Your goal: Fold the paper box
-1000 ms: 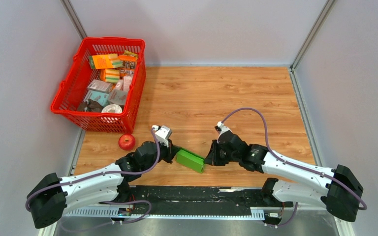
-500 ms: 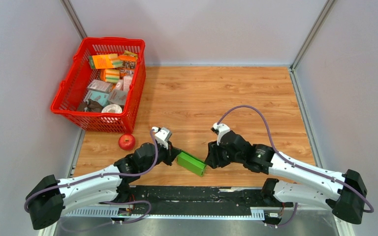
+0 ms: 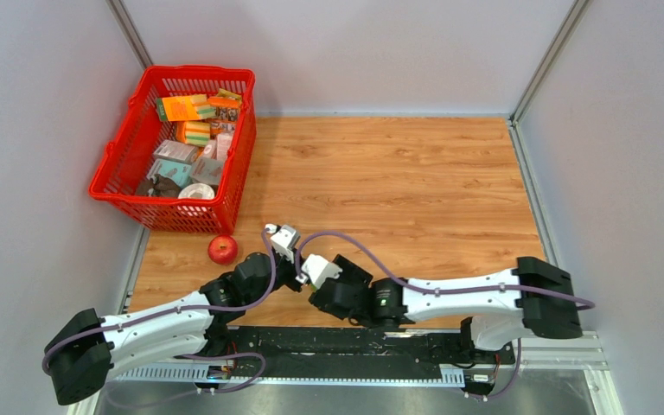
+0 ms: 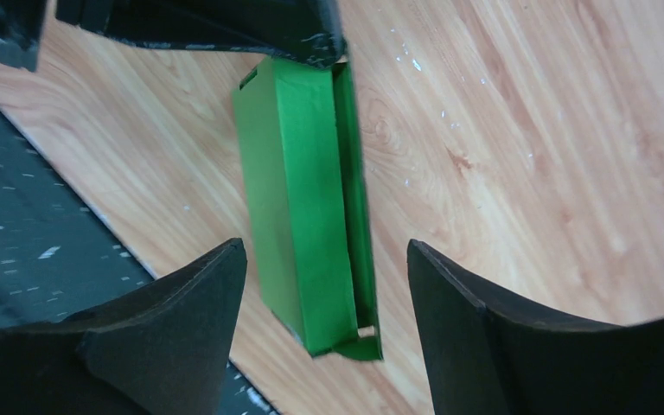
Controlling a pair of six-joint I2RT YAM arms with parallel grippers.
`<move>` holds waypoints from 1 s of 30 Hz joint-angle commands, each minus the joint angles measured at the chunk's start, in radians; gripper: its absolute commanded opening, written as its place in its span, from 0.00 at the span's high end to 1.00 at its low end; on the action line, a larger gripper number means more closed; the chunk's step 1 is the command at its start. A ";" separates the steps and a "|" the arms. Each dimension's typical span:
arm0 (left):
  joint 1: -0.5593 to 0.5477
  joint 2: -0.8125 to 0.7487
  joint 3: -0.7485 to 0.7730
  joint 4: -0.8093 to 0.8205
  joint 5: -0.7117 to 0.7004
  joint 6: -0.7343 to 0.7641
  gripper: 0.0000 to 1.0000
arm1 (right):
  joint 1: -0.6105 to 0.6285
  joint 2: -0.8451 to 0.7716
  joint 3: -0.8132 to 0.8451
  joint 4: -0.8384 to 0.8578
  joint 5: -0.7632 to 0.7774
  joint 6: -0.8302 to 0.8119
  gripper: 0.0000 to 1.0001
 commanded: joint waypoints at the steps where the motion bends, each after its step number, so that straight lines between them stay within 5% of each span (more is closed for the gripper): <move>1: -0.005 -0.013 -0.024 -0.038 0.003 -0.011 1.00 | 0.066 0.119 0.073 0.065 0.217 -0.108 0.27; 6: -0.005 -0.024 -0.027 -0.049 0.000 -0.008 1.00 | 0.098 0.204 0.109 0.021 0.395 -0.068 0.31; 14: -0.005 -0.030 -0.041 -0.047 -0.002 -0.025 0.95 | 0.101 0.244 0.087 0.001 0.434 -0.022 0.48; 23: -0.005 -0.220 -0.080 -0.169 -0.048 -0.090 0.69 | 0.085 0.221 0.008 0.091 0.346 0.004 0.60; 30: -0.005 -0.475 -0.082 -0.390 -0.082 -0.163 0.65 | 0.028 0.202 -0.035 0.161 0.218 0.012 0.61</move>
